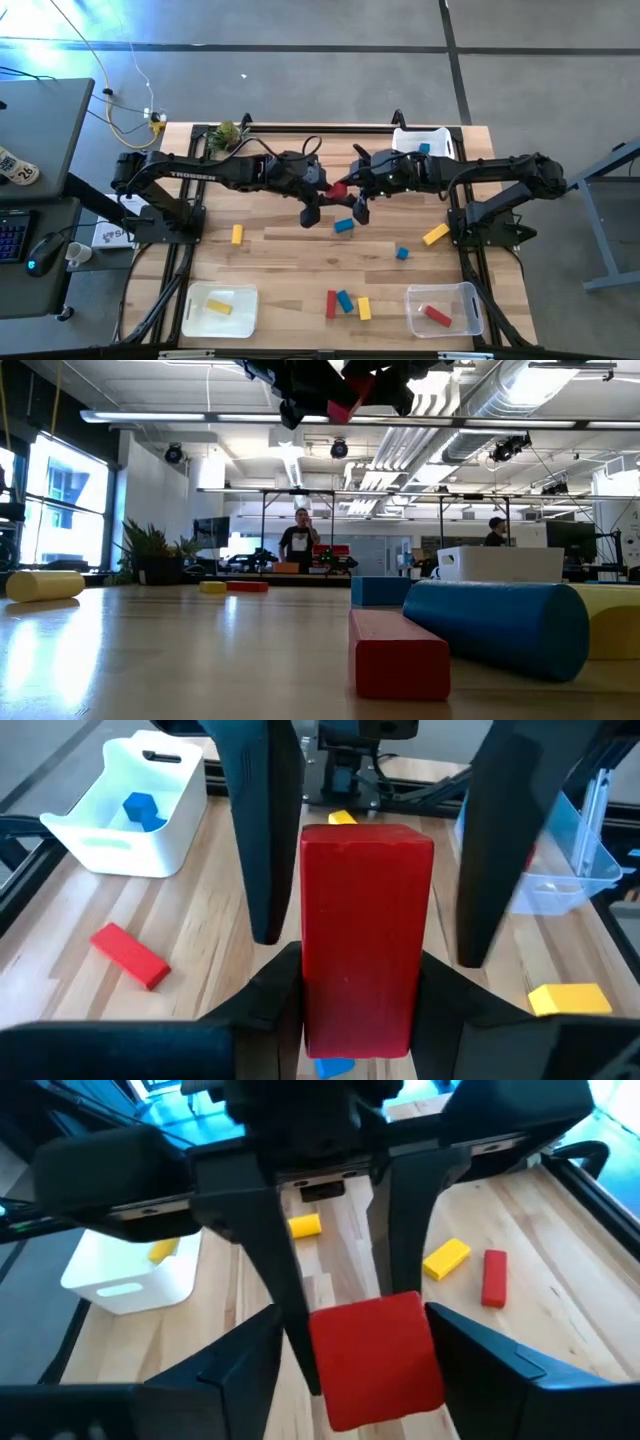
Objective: Sort & place blocks by color
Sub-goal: Put the red block into the transparent bin
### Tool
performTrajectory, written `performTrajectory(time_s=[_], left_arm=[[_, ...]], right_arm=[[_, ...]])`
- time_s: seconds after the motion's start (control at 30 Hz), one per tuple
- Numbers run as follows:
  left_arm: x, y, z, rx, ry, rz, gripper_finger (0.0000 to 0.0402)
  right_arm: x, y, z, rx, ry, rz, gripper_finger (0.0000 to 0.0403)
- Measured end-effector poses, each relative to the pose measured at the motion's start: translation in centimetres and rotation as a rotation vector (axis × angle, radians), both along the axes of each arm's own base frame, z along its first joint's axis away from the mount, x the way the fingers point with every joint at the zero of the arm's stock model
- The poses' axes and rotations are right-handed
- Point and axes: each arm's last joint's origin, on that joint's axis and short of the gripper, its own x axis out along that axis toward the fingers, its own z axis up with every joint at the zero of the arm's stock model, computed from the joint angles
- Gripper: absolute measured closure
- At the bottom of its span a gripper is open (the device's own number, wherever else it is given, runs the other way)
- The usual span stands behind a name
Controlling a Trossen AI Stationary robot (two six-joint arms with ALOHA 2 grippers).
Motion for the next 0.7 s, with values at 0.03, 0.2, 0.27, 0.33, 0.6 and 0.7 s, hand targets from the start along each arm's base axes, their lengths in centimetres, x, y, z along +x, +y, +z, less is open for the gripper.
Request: performTrajectory(time_s=[0.03, 0.2, 0.27, 0.33, 0.6, 0.7], left_arm=[[0.01, 0.0, -0.01, 0.0, 0.0, 0.0, 0.0294], [0.01, -0.06, -0.06, -0.006, 0.001, -0.013, 0.0286], [0.02, -0.11, -0.08, -0.009, 0.001, -0.018, 0.0277], [0.03, -0.11, -0.08, -0.008, 0.001, -0.015, 0.0267], [0.01, 0.13, -0.09, -0.036, -0.004, 0.048, 0.0233], [0.0, 0.15, -0.13, -0.043, -0.001, 0.05, 0.0218]], right_arm=[[-0.01, 0.0, 0.0, 0.003, 0.0, -0.002, 0.0194], [-0.04, 0.03, -0.02, 0.002, 0.004, 0.008, 0.028], [-0.06, 0.08, 0.0, 0.002, 0.003, 0.021, 0.029], [-0.06, 0.06, 0.01, 0.009, 0.002, 0.016, 0.029], [-0.17, -0.02, -0.18, 0.023, 0.025, -0.017, 0.0292], [-0.4, -0.04, -0.55, 0.048, 0.07, -0.044, 0.0292]])
